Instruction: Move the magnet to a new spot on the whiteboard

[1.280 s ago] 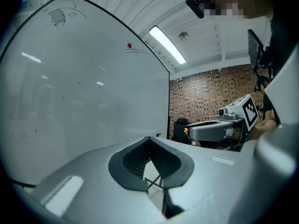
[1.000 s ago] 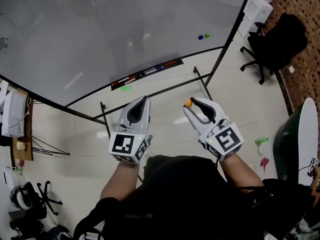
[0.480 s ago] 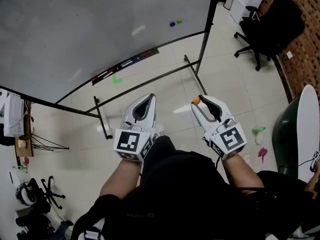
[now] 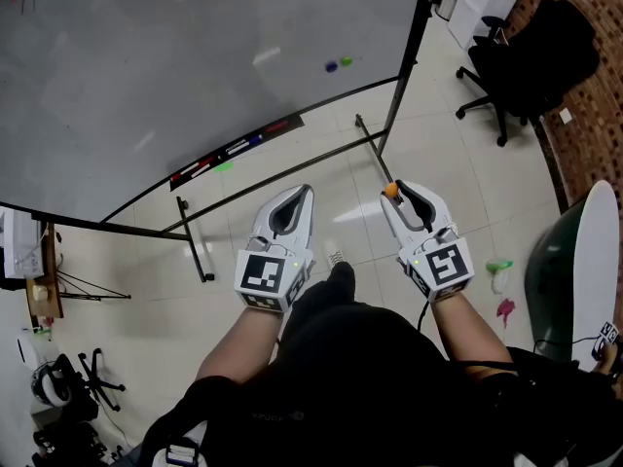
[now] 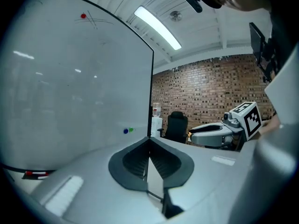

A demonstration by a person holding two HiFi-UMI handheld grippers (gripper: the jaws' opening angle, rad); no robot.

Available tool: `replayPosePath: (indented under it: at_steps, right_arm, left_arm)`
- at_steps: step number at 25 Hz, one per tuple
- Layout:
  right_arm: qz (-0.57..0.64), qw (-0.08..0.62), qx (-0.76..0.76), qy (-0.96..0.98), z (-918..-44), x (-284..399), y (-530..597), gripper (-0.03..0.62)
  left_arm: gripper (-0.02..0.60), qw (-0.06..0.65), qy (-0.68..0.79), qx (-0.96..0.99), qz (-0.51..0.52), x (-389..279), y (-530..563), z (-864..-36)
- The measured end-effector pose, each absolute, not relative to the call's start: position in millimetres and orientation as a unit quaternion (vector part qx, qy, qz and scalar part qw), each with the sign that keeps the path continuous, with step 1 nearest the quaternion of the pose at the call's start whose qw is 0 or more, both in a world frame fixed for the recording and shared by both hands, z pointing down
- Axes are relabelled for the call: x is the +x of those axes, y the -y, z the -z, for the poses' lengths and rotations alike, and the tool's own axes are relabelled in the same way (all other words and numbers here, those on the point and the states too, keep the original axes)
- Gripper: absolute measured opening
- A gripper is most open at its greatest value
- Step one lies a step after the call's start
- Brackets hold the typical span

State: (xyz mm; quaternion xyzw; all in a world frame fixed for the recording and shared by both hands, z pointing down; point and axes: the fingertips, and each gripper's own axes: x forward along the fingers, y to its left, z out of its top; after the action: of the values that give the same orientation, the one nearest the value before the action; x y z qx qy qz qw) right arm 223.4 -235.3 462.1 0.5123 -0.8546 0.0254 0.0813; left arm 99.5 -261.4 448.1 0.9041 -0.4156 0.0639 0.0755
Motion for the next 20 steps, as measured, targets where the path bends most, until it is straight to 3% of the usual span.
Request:
replayPosePath:
  at_steps: [10, 20]
  right_arm:
    - [0.03, 0.125, 0.54, 0.832, -471.7, 246.4, 363.7, 0.109]
    - [0.079, 0.138, 0.537, 0.829, -480.5, 258.7, 448.4, 0.109]
  left_arm:
    - [0.017, 0.062, 0.419, 0.905, -0.032, 101.0, 368.1, -448.8]
    - [0.017, 0.066, 0.444, 0.893, -0.041, 114.4, 400.2, -461.0]
